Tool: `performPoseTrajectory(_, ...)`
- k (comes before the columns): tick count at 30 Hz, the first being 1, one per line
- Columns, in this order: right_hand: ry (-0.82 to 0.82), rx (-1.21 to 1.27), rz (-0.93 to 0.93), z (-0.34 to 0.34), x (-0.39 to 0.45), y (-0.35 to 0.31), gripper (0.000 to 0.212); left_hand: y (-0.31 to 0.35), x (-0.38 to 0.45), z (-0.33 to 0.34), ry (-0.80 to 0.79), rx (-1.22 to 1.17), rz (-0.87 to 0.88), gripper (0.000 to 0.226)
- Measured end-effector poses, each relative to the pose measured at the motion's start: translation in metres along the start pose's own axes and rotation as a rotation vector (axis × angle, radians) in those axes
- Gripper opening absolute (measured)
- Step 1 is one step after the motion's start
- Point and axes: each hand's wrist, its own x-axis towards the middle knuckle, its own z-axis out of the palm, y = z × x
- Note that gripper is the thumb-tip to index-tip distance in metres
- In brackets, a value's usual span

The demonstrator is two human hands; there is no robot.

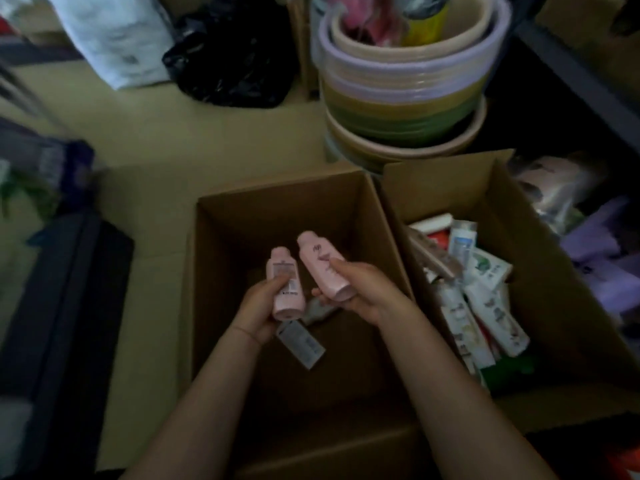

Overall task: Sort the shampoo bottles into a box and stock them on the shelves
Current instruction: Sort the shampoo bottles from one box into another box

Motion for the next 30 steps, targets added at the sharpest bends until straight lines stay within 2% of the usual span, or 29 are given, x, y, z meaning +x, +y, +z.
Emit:
performPoseTrajectory(4,0.093,0.117,0.145,0.009,0.021,0.036,0.034,-0.023,0.018,-0.016,0.074,-0.074,-0.046,0.045)
performPoseTrajectory(8,0.086,0.076,0.003,-0.004,0.019,0.019,0.036,-0.025,0.025,0.001,0.160,0.113,0.039,0.035)
performPoseTrajectory(11,-0.035,0.165,-0.115,-0.023,-0.004,-0.014,0.031,-0.011,0.016,0.033,0.177,0.176,0.183,0.040)
performPoseTrajectory(13,-0.127,0.264,-0.226,-0.044,-0.026,-0.039,0.029,0.001,0.001,0.069,0.111,0.280,0.361,0.036)
performPoseTrajectory(15,-0.126,0.401,-0.344,-0.073,-0.041,-0.059,0.030,0.009,-0.018,0.114,0.015,0.365,0.578,0.030)
performPoseTrajectory(18,0.041,0.641,-0.443,-0.130,-0.033,-0.071,0.029,0.007,-0.031,0.175,-0.148,0.617,0.979,0.026)
performPoseTrajectory(20,0.190,0.736,-0.412,-0.165,-0.014,-0.063,0.029,-0.006,-0.019,0.202,-0.202,0.962,1.205,0.031)
performPoseTrajectory(21,0.256,0.728,-0.378,-0.178,-0.005,-0.057,0.032,-0.014,-0.009,0.212,-0.200,1.185,1.260,0.036)
performPoseTrajectory(23,0.378,0.652,-0.302,-0.197,0.017,-0.043,0.037,-0.025,-0.004,0.224,-0.184,1.643,1.200,0.042)
performPoseTrajectory(24,0.436,0.580,-0.276,-0.204,0.027,-0.038,0.035,-0.029,-0.002,0.226,-0.163,1.782,1.159,0.042)
performPoseTrajectory(25,0.486,0.492,-0.257,-0.210,0.039,-0.034,0.030,-0.032,0.001,0.226,-0.143,1.803,1.141,0.041)
performPoseTrajectory(27,0.566,0.206,-0.228,-0.217,0.055,-0.028,0.030,-0.031,0.002,0.224,-0.094,1.662,1.146,0.042)
performPoseTrajectory(30,0.571,-0.500,-0.248,-0.221,0.074,-0.010,0.041,-0.031,0.002,0.223,-0.067,1.521,1.159,0.039)
